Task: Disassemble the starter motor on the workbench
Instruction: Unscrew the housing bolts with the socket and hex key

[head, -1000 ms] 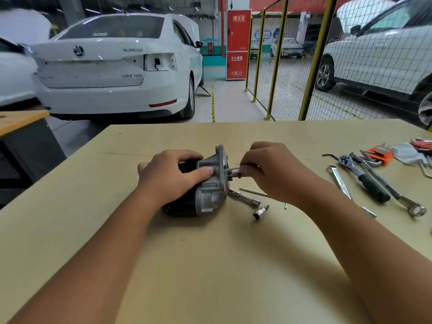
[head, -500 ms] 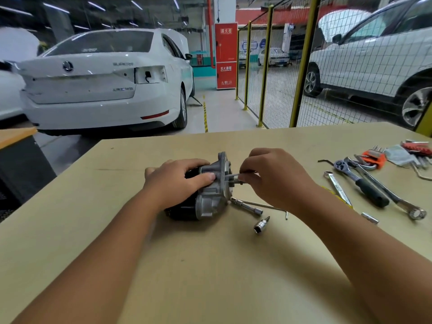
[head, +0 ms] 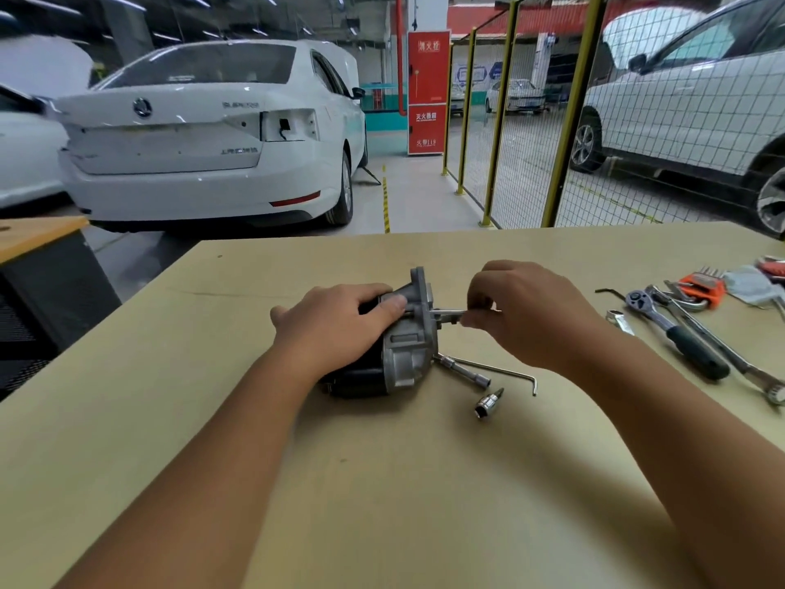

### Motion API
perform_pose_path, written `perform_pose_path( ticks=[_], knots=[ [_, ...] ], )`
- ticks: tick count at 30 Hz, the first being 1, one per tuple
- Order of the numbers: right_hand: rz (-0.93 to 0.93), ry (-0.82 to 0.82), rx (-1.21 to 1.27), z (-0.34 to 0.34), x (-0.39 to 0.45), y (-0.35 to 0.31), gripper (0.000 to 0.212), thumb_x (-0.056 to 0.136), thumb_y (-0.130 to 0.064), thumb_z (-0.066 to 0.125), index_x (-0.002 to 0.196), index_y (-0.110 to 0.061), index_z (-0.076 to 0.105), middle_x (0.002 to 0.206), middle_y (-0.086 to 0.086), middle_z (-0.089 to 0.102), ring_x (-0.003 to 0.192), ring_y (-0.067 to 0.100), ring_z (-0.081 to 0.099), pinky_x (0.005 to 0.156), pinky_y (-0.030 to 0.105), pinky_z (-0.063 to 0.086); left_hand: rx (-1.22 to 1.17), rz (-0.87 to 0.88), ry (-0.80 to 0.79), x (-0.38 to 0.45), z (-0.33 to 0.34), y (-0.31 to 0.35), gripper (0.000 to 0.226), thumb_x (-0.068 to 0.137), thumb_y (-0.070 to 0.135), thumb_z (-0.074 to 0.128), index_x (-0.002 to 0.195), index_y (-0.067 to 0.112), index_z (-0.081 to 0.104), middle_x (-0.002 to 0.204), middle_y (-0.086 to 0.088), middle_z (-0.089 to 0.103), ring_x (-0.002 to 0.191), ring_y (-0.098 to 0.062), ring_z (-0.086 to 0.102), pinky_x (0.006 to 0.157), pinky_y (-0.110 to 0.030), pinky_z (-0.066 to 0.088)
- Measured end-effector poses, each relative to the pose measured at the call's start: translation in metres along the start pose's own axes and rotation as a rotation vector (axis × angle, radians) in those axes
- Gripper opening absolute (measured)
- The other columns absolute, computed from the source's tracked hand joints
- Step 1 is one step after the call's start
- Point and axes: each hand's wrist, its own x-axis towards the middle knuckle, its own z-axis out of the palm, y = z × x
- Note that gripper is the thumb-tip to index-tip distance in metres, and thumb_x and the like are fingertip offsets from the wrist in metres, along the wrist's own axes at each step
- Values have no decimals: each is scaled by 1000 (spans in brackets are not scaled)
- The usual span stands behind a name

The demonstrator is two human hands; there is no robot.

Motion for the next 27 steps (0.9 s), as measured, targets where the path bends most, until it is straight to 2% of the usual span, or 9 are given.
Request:
perform_pose_path(
  ticks=[4, 8, 12, 16, 18, 21, 23, 25, 27],
  knots=[
    [-43, -14, 232, -3, -3, 3, 14, 93, -27, 68, 89, -15, 71, 81, -2, 60, 74, 18, 54, 68, 34, 44, 13, -10, 7, 0, 1, 0, 68, 75, 89, 26, 129, 63, 56, 131, 27, 63, 128, -14, 52, 95, -47, 29],
    [-44, 21, 244, -2, -2, 5, 16, 98, -17, 60, 95, -10, 74, 83, 0, 59, 78, 18, 53, 68, 26, 33, -13, -7, 16, 0, 0, -4, 65, 77, 89, 35, 131, 61, 57, 135, 25, 62, 131, -14, 52, 94, -45, 27],
    [-42, -6, 228, 1, -2, 5, 18, 99, -21, 59, 97, -11, 73, 89, 1, 60, 83, 20, 55, 73, 31, 41, -50, -1, 13, 0, -2, -3, 66, 71, 88, 41, 127, 61, 60, 133, 28, 63, 129, -11, 53, 92, -42, 24],
    [-42, 43, 161, 0, -3, 5, 16, 97, -30, 59, 93, -19, 70, 87, -10, 58, 84, 19, 55, 77, 42, 47, -94, 3, 9, -1, -4, -5, 66, 66, 89, 44, 124, 62, 62, 128, 32, 64, 126, -8, 54, 94, -42, 26],
    [-33, 40, 179, -1, -3, 6, 14, 96, -31, 62, 91, -20, 69, 85, -11, 58, 80, 15, 53, 73, 39, 46, -95, 5, 5, -2, -3, -6, 67, 65, 89, 46, 125, 62, 60, 129, 32, 63, 127, -8, 53, 94, -41, 26],
    [-34, 10, 224, 1, -2, 7, 12, 93, -27, 67, 90, -16, 70, 81, -9, 58, 75, 8, 49, 66, 21, 37, -72, 8, 6, -3, -3, -5, 66, 66, 88, 45, 127, 64, 58, 131, 29, 62, 129, -10, 53, 94, -41, 24],
    [-41, 5, 219, 1, -2, 6, 12, 91, -26, 71, 89, -15, 71, 79, -7, 58, 72, 6, 48, 63, 14, 33, -51, 13, 15, -4, -1, -4, 63, 70, 88, 39, 126, 65, 55, 130, 29, 63, 128, -12, 53, 92, -42, 23],
    [-49, 8, 210, -2, -3, 5, 12, 90, -27, 73, 89, -14, 72, 78, -5, 59, 71, 6, 48, 62, 15, 33, -38, 14, 29, -5, 0, -4, 61, 72, 90, 32, 124, 66, 55, 128, 28, 64, 126, -12, 53, 92, -43, 23],
    [-54, 0, 223, -4, -3, 5, 15, 92, -28, 70, 91, -14, 74, 80, -2, 60, 73, 11, 51, 66, 23, 39, -33, 14, 43, -6, 1, -3, 63, 70, 91, 29, 122, 66, 55, 126, 27, 64, 125, -13, 53, 92, -44, 24]
  ],
)
